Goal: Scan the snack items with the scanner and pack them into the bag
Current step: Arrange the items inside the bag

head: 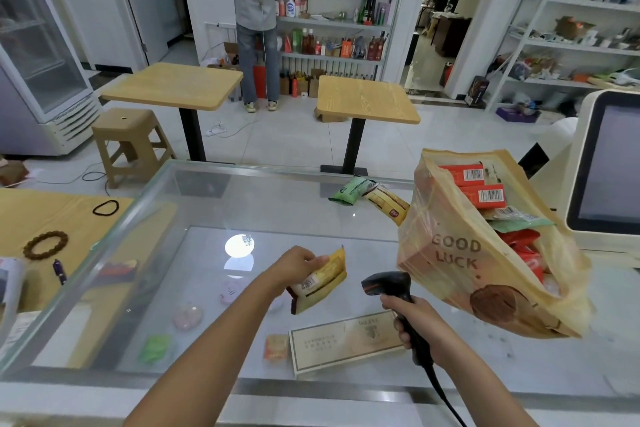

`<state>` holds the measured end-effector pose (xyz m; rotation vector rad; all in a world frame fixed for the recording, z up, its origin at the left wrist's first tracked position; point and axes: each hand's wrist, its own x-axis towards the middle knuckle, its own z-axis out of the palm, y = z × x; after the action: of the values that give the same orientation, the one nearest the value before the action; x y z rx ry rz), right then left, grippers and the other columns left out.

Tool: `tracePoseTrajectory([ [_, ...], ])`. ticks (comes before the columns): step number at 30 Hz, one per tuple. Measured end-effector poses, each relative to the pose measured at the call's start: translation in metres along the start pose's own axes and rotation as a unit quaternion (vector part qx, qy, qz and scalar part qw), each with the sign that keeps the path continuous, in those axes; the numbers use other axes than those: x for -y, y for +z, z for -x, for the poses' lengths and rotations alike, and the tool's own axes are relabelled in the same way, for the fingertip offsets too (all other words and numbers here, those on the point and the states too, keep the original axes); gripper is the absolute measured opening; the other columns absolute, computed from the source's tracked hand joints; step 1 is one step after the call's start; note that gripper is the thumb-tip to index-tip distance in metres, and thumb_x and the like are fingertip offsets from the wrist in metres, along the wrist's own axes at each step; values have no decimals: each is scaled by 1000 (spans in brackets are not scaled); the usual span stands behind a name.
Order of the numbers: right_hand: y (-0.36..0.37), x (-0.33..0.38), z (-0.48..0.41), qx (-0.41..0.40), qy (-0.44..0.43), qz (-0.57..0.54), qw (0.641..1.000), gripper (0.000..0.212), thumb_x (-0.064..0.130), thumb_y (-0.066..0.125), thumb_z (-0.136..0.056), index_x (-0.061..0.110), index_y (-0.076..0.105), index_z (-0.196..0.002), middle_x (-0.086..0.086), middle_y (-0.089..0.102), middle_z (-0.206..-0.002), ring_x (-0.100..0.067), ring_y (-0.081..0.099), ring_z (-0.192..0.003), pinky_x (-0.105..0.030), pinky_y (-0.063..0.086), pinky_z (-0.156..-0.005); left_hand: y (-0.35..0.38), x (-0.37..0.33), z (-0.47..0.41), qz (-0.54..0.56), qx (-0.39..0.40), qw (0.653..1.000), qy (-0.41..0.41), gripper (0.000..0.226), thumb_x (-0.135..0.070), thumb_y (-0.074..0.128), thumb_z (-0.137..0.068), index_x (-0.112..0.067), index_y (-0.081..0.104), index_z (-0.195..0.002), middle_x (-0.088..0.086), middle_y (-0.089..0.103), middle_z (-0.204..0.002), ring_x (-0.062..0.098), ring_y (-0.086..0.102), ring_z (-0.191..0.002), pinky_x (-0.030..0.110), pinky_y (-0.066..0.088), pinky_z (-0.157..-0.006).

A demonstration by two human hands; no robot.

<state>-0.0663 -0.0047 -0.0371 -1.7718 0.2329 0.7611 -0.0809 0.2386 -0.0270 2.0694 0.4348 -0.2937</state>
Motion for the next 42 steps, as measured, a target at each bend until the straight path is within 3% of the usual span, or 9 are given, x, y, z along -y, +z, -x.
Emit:
tracePoseTrajectory([
  [5,1,-1,0,0,0,-9,1000,40,27,65,-88,-3,56,-113,-4,47,-53,-14,41,-40,-23,33,-41,21,5,3,290,-53,946,-135,30,-24,44,-99,-4,56,-81,15,61,-76,25,62,-67,38,58,-63],
  [8,1,-2,-1,-5,-2,-10,1000,38,28,65,-89,-2,57,-111,-4,47,-53,-14,40,-40,-23,33,-40,21,3,11,-68,-59,992,-88,33,-34,38,-99,-9,51,-81,8,66,-72,22,64,-64,31,56,-68],
  [10,2,-3,-1,-6,-5,-10,1000,37,28,65,-88,-1,58,-109,-4,47,-53,-14,40,-40,-23,33,-40,17,7,14,-327,-131,936,-7,24,-34,43,-98,-12,51,-99,5,65,-93,20,64,-82,29,51,-71],
  [14,4,-4,-1,-8,-7,-12,1000,26,28,66,-88,4,57,-96,-4,47,-53,-14,40,-39,-24,33,-40,15,30,4,-387,-143,858,307,70,-14,67,-82,-29,33,-141,5,28,-152,27,32,-136,33,34,-105],
  [17,3,-4,-1,-7,-8,-9,1000,23,28,66,-88,8,55,-89,-5,48,-54,-14,40,-40,-24,33,-41,20,31,-2,-415,-40,814,404,63,-18,62,-88,-35,35,-142,-2,29,-153,21,22,-142,38,20,-115],
  [23,3,1,-1,-32,2,-48,998,23,27,65,-89,6,57,-95,-4,47,-53,-13,40,-40,-24,33,-41,35,16,-5,-507,-129,822,225,57,-56,47,-90,-10,41,-124,8,39,-128,25,40,-112,33,34,-86],
  [29,-2,27,20,-39,-6,-57,998,36,40,66,-86,6,58,-97,0,45,-50,-12,40,-40,-22,33,-42,47,5,-16,-426,-163,882,118,62,-60,51,-84,-10,43,-119,7,48,-119,22,43,-110,30,37,-83],
  [36,2,65,67,-51,-58,-27,997,70,67,52,-79,1,60,-99,-2,42,-51,-14,36,-41,-24,30,-42,43,-7,-27,-384,-140,910,66,66,-60,56,-82,-10,43,-123,6,50,-118,18,47,-110,28,47,-74],
  [42,6,70,77,-62,-66,-18,996,67,70,49,-79,5,59,-94,-1,42,-50,-14,35,-39,-22,29,-41,42,-7,-26,-379,-144,912,63,67,-60,57,-81,-11,43,-124,6,50,-118,17,47,-109,28,47,-75],
])
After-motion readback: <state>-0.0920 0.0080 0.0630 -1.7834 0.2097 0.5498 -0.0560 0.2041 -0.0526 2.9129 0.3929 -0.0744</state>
